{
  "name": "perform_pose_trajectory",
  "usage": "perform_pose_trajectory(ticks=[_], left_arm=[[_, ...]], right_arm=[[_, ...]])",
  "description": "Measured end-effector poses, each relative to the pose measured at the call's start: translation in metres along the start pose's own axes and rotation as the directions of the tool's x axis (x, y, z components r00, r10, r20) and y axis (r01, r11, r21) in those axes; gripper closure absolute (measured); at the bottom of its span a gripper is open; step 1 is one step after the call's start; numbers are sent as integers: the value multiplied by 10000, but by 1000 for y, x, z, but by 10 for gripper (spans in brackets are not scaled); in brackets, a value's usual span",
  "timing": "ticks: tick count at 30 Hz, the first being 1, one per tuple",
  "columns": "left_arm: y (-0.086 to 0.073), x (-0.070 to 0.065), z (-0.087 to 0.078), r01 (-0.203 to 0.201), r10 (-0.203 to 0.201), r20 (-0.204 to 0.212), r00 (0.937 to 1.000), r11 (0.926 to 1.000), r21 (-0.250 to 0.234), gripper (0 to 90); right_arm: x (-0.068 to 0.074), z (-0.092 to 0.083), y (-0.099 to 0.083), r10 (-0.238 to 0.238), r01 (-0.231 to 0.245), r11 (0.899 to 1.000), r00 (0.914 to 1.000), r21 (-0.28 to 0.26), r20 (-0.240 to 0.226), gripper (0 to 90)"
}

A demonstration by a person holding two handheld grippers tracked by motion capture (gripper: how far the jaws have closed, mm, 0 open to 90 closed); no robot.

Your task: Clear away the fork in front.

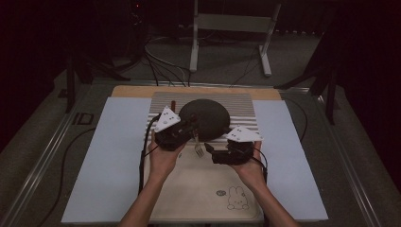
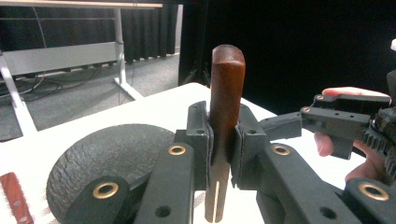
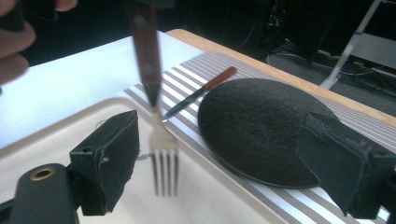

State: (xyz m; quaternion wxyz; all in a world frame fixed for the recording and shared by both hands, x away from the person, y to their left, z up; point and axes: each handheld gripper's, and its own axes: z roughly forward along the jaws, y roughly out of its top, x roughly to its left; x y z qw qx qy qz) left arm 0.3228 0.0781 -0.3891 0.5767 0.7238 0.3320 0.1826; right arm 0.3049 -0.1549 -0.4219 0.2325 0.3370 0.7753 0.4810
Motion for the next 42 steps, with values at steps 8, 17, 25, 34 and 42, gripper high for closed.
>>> perform_pose_trajectory(ticks=[8, 17, 25, 34, 42], left_arm=[[-1, 8, -8, 140, -141, 80, 9999, 9999, 47, 805], [-4, 20, -22, 339, -341, 125, 9993, 9993, 127, 805], [-7, 28, -33, 442, -447, 159, 9989, 9985, 318, 805], [-14, 39, -49, 692, -700, 143, 9974, 9963, 512, 804], [-19, 47, -63, 815, -831, 194, 9964, 9941, 712, 804]], right_arm=[[-10, -8, -9, 202, -196, 9997, 9988, -128, 447, 119], [-19, -18, -17, 319, -301, 9993, 9961, -230, 821, 115], [-24, -27, -27, 418, -402, 9991, 9934, -167, 1071, 114], [-30, -35, -37, 533, -526, 9986, 9893, -85, 1355, 115], [-34, -41, -44, 596, -606, 9982, 9866, 21, 1518, 114]])
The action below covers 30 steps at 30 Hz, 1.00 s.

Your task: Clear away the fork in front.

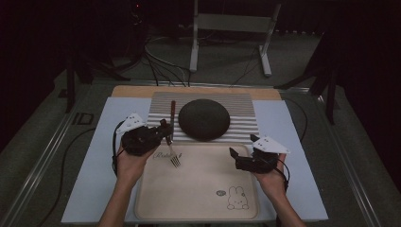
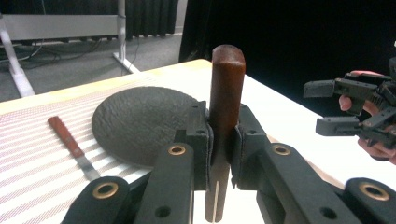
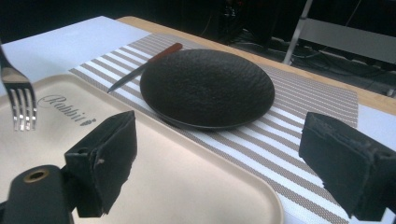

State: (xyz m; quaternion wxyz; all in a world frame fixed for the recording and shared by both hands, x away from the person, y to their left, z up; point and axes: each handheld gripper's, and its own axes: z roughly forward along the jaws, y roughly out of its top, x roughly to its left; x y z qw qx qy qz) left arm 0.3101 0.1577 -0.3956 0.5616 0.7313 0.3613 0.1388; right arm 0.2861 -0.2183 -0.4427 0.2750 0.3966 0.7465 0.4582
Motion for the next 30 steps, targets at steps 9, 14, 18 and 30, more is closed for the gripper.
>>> perform_pose_trajectory(ticks=[9, 14, 18, 30], left_arm=[[-13, 10, -24, 315, -329, 277, 9991, 9983, 498, 804], [-21, 12, -37, 464, -499, 366, 9981, 9948, 907, 802], [-28, 13, -45, 604, -662, 487, 9966, 9918, 1130, 802], [-46, 18, -50, 1199, -1669, 1919, 9671, 9646, 2349, 802]], right_arm=[[-5, -6, -6, 50, -51, 10000, 9998, 64, 187, 114], [-7, -7, -7, 82, -83, 10000, 9996, 30, 278, 115], [-6, -6, -7, 29, -32, 10000, 9994, 89, 338, 115], [-7, -5, -10, 61, -69, 9998, 9991, 180, 417, 115]])
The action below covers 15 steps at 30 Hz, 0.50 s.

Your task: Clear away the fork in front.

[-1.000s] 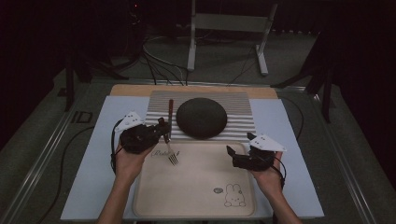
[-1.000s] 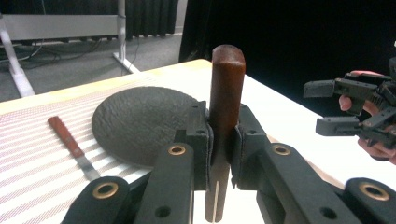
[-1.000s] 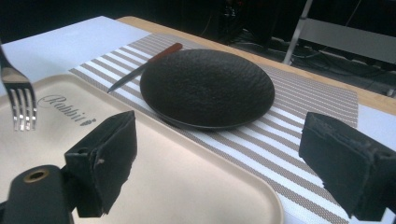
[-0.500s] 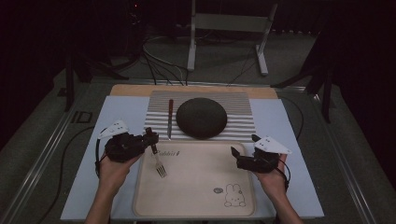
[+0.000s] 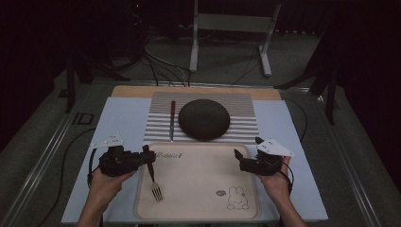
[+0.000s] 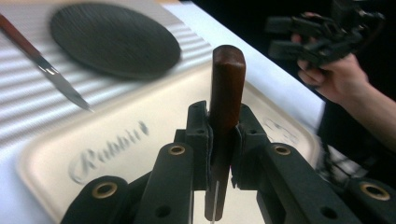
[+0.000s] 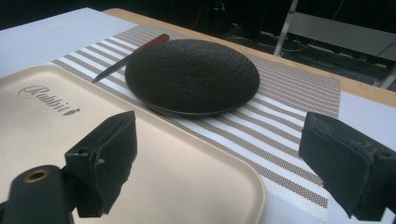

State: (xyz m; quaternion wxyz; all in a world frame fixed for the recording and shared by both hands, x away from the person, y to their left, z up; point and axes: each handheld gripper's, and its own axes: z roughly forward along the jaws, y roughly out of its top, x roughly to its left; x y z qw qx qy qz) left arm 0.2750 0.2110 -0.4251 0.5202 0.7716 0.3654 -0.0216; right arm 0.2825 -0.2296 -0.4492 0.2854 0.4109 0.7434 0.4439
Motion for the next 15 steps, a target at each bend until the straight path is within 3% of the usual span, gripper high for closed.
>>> perform_pose_trajectory(ticks=[3, 6, 7, 10, 15], left_arm=[[-3, 9, 6, 304, -304, 61, 9995, 9995, 55, 800], [-5, 18, 14, 207, -186, -853, 9962, 9995, 239, 769], [-5, 18, 14, 207, -186, -853, 9962, 9995, 239, 755], [-12, 34, 34, 208, -74, -1527, 9882, 9961, 861, 718], [-22, 51, 48, 563, -343, -1774, 9835, 9911, 1206, 674]], right_arm=[[0, 0, 0, -10, 10, 10000, 10000, 26, 26, 116], [0, 0, 0, -12, 12, 10000, 10000, 0, 52, 115], [-1, -1, 0, 1, -1, 10000, 10000, -3, 61, 116], [-2, -1, -1, 14, -14, 10000, 10000, 21, 78, 116], [-3, -4, -3, 19, -19, 10000, 9999, 37, 161, 115]])
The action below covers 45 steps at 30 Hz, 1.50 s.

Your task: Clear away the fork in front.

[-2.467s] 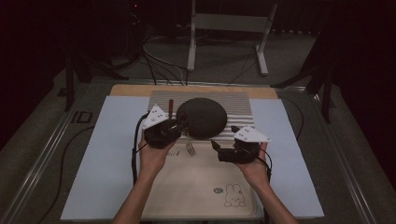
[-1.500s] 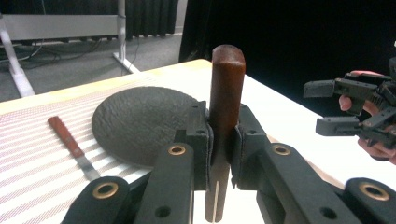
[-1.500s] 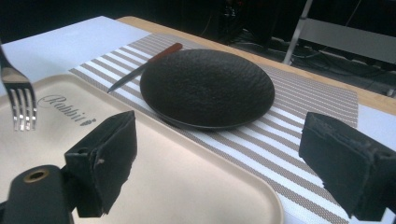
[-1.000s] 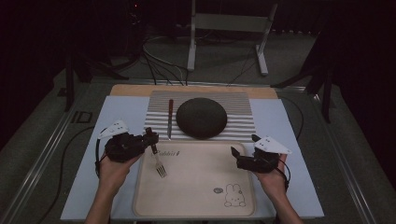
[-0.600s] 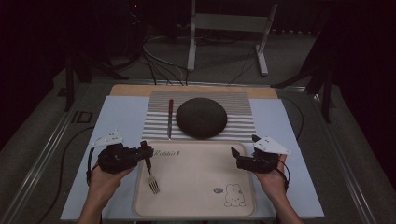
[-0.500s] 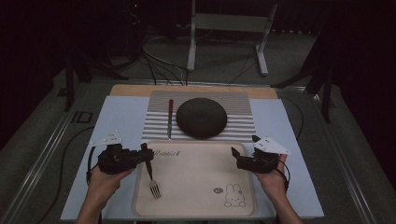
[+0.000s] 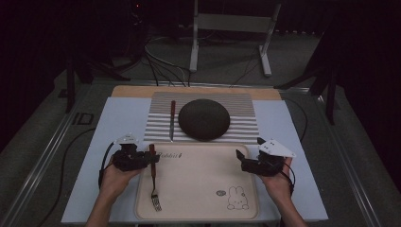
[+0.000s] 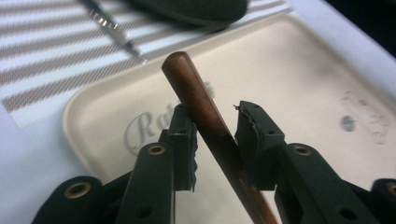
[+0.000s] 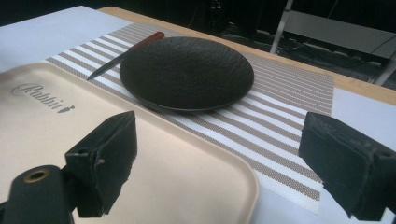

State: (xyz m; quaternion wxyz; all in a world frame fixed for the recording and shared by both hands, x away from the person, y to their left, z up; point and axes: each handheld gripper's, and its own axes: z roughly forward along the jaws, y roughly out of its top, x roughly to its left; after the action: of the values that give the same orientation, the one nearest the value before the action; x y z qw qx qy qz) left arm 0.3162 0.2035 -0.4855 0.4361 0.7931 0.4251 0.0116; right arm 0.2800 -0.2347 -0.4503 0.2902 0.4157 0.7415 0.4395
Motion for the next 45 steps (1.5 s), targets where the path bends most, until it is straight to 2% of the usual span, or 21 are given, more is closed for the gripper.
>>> perform_pose_trajectory(ticks=[8, 11, 16, 20, 21, 22, 23, 24, 27, 28, 29, 30, 32, 33, 34, 35, 36, 40, 41, 42, 45], left_arm=[[-9, 11, 5, 86, -42, -960, 9954, 9990, 450, 619], [-9, 11, 6, 93, -34, -1284, 9917, 9989, 452, 534], [-8, 12, -1, 176, -188, -1785, 9838, 9998, -81, 378], [-7, 9, -20, 83, -408, -2380, 9704, 9906, -1362, 222], [-7, 9, -20, 83, -408, -2380, 9704, 9906, -1362, 182], [-6, 6, -30, -97, -412, -2609, 9645, 9815, -1910, 157], [-6, 6, -30, -97, -412, -2609, 9645, 9815, -1910, 155], [-6, 5, -35, -213, -409, -2696, 9621, 9744, -2237, 141], [-3, -2, -54, -599, -499, -3056, 9509, 9387, -3396, 101], [-3, -2, -54, -599, -499, -3056, 9509, 9387, -3396, 94], [-3, -4, -62, -799, -513, -3246, 9445, 9224, -3780, 86], [-3, -4, -62, -799, -513, -3246, 9445, 9224, -3780, 65], [-3, -6, -70, -1029, -585, -3586, 9316, 9041, -4148, 35], [-4, -6, -72, -1087, -607, -3679, 9279, 8998, -4226, 21], [-5, -6, -74, -1137, -600, -3684, 9277, 8946, -4322, 12], [-5, -6, -74, -1137, -600, -3684, 9277, 8946, -4322, 8], [-6, -6, -79, -1223, -663, -3748, 9247, 8808, -4575, 2], [-9, -5, -88, -1272, -937, -3843, 9184, 8499, -5113, 0], [-9, -5, -88, -1272, -937, -3843, 9184, 8499, -5113, 0], [-10, -3, -92, -1233, -1005, -3765, 9209, 8413, -5262, 0], [-12, -2, -95, -1205, -1049, -3748, 9212, 8388, -5309, 0]], right_arm=[[-2, -7, -8, 7, -8, 9999, 9999, 119, 116, 115], [-2, -9, -10, -7, 5, 9999, 9999, 150, 133, 114], [-4, -15, -15, 140, -142, 9998, 9998, 170, 122, 113], [-7, -20, -20, 189, -190, 9998, 9997, 80, 131, 113], [-7, -20, -20, 189, -190, 9998, 9997, 80, 131, 113], [-9, -23, -22, 245, -245, 9997, 9997, -28, 100, 113], [-9, -24, -23, 262, -261, 9996, 9996, -64, 87, 113], [-10, -24, -23, 301, -300, 9995, 9995, -134, 63, 113], [-12, -27, -26, 416, -416, 9987, 9991, -296, 20, 113], [-12, -27, -26, 416, -416, 9987, 9991, -296, 20, 113], [-15, -29, -28, 508, -507, 9979, 9987, -403, 19, 112], [-15, -29, -28, 508, -507, 9979, 9987, -403, 19, 112], [-18, -32, -32, 578, -575, 9967, 9983, -564, 38, 112], [-19, -33, -33, 590, -587, 9964, 9983, -616, 22, 112], [-21, -34, -34, 605, -602, 9961, 9982, -650, 34, 112], [-22, -36, -35, 651, -645, 9956, 9978, -680, 75, 113], [-24, -37, -37, 761, -754, 9945, 9971, -726, 62, 113], [-29, -41, -43, 1024, -1013, 9916, 9947, -806, 95, 112], [-30, -42, -44, 1061, -1047, 9912, 9943, -809, 131, 112], [-32, -44, -46, 1067, -1050, 9913, 9942, -799, 168, 112], [-34, -46, -49, 1108, -1088, 9910, 9936, -781, 219, 112]])
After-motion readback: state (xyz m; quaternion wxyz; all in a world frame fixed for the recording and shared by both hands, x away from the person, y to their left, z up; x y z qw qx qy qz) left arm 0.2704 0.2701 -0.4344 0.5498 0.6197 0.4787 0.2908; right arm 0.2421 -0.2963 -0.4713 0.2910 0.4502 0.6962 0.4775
